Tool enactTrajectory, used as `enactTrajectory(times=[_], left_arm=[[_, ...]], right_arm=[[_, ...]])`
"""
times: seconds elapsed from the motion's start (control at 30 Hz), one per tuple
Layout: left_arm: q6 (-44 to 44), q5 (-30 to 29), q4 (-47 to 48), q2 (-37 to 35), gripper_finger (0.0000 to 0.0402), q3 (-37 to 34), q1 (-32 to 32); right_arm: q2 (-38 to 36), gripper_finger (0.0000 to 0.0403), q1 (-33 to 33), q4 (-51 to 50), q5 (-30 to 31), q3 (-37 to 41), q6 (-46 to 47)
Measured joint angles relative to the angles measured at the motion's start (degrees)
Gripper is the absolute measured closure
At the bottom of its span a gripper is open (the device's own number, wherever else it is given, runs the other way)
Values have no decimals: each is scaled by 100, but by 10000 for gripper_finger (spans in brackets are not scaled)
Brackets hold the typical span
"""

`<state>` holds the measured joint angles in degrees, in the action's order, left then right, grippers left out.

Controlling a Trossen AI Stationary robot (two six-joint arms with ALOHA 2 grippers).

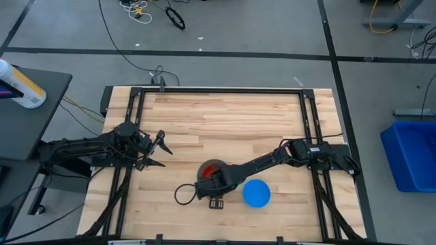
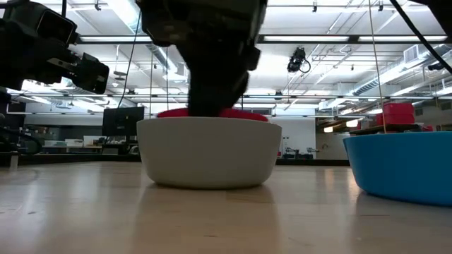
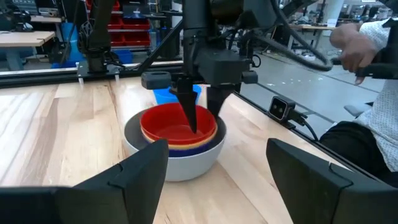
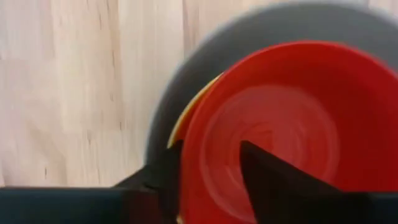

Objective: Nest bowls inside each other
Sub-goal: Stack the red bowl on the yellow bowl, then stack the light blue bowl on the red bowl

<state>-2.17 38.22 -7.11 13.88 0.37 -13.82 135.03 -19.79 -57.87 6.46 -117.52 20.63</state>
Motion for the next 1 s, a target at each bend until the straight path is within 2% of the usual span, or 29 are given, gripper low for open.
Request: enactTrajectory(times=[0.17, 0.33, 0.57, 0.8, 1.0], left_arm=[[0, 0, 9, 0, 124, -1, 0], [0, 0, 27, 1, 124, -1, 0], [-4, 2, 39, -1, 124, -1, 0], [-20, 2, 124, -1, 124, -1, 0], [-28, 2, 178, 1, 124, 1, 0]], right_arm=[[29, 187, -2, 162, -9, -308, -144], [19, 160, -7, -48, -83, -520, -191], [6, 152, -4, -244, 170, -511, -182], [-16, 154, -41, -838, 828, -838, -54], [-104, 153, -317, -1616, 1610, -1049, 291]])
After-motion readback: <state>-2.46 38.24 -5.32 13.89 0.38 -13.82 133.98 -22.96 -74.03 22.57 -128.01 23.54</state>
